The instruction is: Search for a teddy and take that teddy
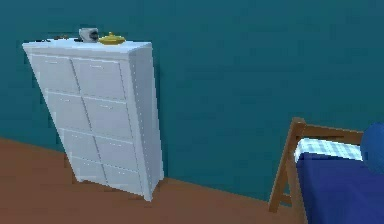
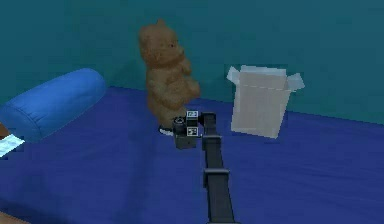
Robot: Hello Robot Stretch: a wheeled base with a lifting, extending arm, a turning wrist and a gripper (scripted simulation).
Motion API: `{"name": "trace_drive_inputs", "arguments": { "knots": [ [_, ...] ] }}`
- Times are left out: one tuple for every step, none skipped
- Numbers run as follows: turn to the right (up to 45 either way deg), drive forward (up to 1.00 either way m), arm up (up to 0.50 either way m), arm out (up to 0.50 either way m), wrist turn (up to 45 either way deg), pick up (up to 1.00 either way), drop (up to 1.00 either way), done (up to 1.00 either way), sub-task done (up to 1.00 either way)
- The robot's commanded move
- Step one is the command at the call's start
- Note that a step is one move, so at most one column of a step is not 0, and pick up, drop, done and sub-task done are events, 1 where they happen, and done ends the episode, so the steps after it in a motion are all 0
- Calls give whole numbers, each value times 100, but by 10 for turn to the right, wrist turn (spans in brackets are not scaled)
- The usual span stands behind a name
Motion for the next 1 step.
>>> {"name": "trace_drive_inputs", "arguments": {
  "knots": [
    [0, 0, 0, 0, 0, 0, 0, 100, 0]
  ]
}}
